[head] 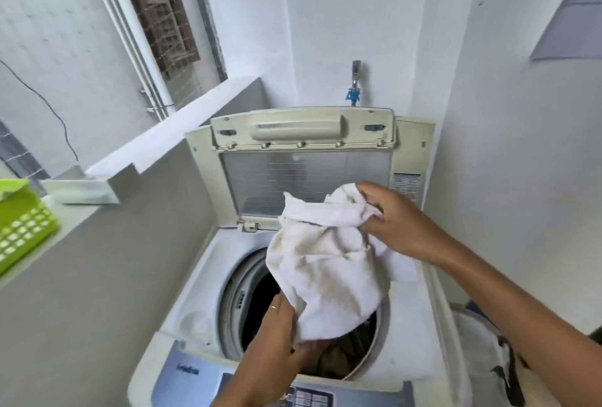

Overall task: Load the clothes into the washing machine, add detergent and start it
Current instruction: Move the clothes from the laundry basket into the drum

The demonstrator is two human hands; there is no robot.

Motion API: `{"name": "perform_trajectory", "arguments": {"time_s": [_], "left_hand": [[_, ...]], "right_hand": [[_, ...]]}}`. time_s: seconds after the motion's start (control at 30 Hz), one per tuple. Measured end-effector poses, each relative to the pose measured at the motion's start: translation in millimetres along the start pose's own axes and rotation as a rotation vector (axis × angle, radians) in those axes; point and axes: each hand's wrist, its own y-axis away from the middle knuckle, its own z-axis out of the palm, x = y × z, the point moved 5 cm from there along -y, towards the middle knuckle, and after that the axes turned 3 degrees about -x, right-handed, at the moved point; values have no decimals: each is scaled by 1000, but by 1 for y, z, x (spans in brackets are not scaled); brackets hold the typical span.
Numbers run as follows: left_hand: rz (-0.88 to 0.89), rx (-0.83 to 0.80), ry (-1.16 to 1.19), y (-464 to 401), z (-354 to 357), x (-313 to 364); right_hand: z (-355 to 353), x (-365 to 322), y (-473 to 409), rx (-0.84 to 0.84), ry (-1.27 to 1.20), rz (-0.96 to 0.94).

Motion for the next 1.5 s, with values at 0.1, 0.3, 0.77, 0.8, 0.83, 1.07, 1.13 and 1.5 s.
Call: {"name": "perform_trajectory", "arguments": {"time_s": [0.1, 0.3, 0.77, 0.8, 0.83, 1.07, 1.13, 1.5], "left_hand": [[-84, -95, -141, 9, -28, -25], [-40, 271, 16, -20, -102, -25], [-324, -194, 17, -53, -18, -128], [-342, -200, 13, -49, -16, -135], [-363, -201, 23, -45, -13, -142], [-450, -185, 88, -14, -1, -170], [-460, -185, 104, -4, 1, -173], [-463, -166, 103, 3, -6, -178]], "right_hand": [[9, -33, -16, 44, 3, -53], [16, -84, -40, 96, 80, -134], [74, -18, -53, -178, 114, 193], [89, 0, -50, -235, 123, 238], [107, 19, -46, -304, 132, 287], [232, 141, -4, -723, 287, 533], [260, 168, 5, -762, 385, 570], [290, 173, -22, -745, 283, 531]]}}
